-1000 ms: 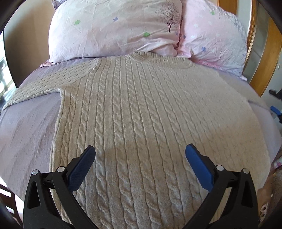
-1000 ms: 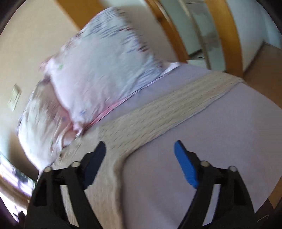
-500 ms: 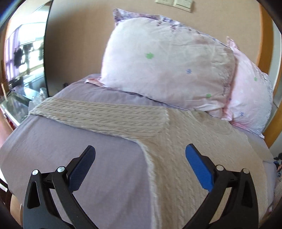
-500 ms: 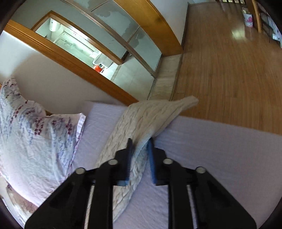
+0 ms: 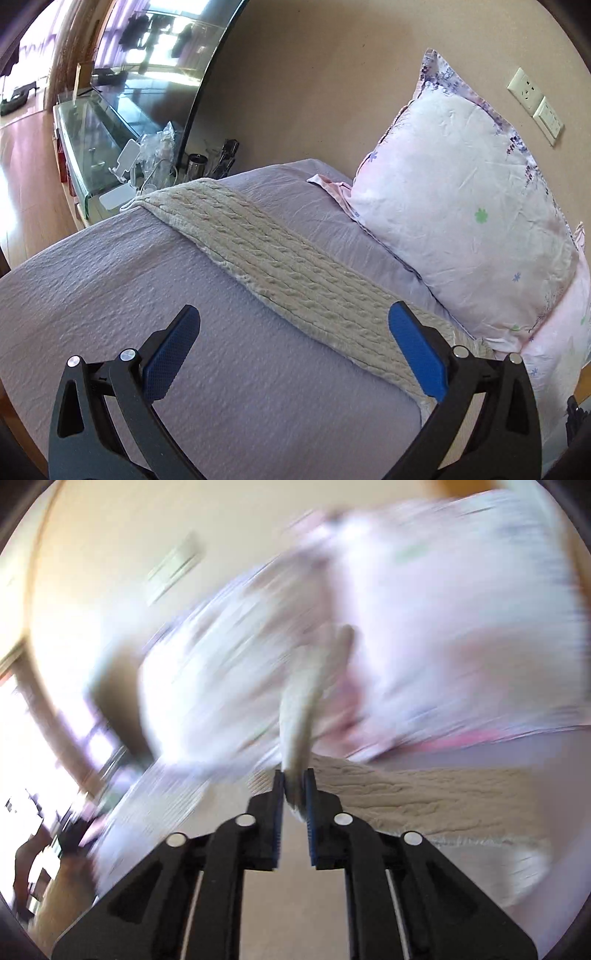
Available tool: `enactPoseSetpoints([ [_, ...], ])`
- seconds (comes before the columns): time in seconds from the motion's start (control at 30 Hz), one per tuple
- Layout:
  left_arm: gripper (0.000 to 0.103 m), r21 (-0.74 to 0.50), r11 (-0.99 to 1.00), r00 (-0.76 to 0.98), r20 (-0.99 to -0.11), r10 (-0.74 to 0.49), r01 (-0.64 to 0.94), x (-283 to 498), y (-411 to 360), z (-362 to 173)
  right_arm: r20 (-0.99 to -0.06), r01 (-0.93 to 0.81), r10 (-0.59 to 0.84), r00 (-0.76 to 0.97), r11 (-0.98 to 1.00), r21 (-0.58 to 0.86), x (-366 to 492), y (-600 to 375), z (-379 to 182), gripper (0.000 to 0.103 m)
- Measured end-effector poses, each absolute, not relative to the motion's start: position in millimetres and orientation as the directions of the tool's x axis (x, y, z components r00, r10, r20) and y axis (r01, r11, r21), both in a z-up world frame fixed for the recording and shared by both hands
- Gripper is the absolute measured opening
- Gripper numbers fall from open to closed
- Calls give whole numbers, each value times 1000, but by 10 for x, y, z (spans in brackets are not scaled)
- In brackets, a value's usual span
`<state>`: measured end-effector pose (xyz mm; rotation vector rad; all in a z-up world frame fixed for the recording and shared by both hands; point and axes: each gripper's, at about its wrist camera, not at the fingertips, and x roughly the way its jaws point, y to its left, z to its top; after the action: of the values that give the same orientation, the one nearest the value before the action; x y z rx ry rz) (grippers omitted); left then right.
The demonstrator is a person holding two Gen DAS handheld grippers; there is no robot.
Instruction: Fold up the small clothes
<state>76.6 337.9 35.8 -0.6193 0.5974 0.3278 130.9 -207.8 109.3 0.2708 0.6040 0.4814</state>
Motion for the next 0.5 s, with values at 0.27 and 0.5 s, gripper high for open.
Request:
enactPoseSetpoints([
  [0.27, 102, -533, 666, 751, -658, 60, -521, 995, 3863, 150, -462, -402, 490, 739, 872, 281, 1154, -1833, 1174, 65],
  [0.5, 64, -585, 563, 746, -660, 88, -584, 1161, 4234, 99, -440, -295, 437, 784, 887, 354, 968, -2336, 1040, 72],
])
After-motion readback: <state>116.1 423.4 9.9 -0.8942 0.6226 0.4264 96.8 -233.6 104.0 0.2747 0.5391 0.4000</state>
